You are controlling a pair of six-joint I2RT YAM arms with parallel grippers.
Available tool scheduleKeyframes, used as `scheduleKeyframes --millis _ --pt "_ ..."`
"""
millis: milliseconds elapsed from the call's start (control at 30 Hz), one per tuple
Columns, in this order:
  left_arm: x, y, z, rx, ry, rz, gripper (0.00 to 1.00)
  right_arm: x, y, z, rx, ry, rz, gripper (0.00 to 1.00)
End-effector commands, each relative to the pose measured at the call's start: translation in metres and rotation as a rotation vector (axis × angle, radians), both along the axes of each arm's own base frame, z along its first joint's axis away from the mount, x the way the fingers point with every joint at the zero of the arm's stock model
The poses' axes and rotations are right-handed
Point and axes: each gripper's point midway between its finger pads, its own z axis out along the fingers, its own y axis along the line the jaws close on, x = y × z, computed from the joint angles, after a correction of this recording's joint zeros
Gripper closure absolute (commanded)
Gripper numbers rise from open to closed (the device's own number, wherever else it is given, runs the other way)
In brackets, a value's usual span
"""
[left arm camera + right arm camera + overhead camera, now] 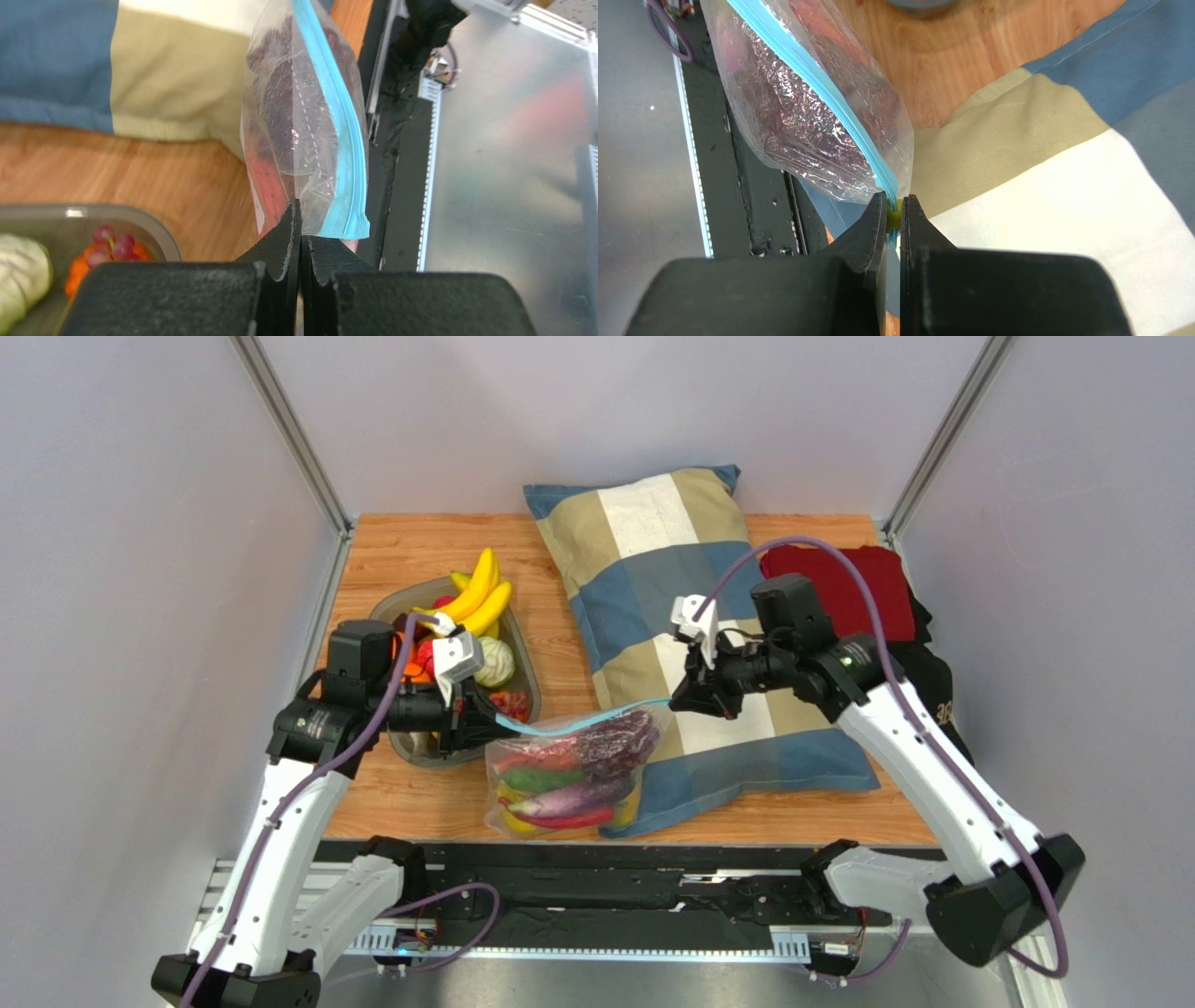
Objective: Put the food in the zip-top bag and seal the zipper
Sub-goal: Place the zipper food storage bag at the center of the board.
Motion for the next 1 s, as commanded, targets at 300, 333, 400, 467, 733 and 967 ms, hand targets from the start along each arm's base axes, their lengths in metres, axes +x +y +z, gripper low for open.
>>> scheduleKeyframes --millis 300,333,400,467,733,967 --pt "0.087 0.053 -0.085 0.342 -0.001 0.346 1.00 0.079 0.062 -0.019 -0.067 -0.044 0.029 1.00" --pt "0.092 0.057 -0.087 0.350 0.001 0.367 1.00 0.085 0.065 -0.017 -0.064 -0.051 0.027 1.00" --pt "0.100 0.062 -0.089 0.361 0.008 0.388 1.00 0.088 0.068 -0.022 -0.069 -0.031 0.029 1.00" --pt "0.105 0.065 -0.089 0.365 0.018 0.415 1.00 0.089 0.071 -0.028 -0.075 -0.005 0.026 1.00" --pt "0.108 0.066 -0.073 0.344 0.051 0.450 0.61 0.089 0.077 -0.022 -0.044 0.010 0.013 0.91" --pt "0.078 0.051 -0.029 0.243 0.076 0.388 0.01 0.073 0.064 -0.005 -0.024 0.016 -0.015 0.42"
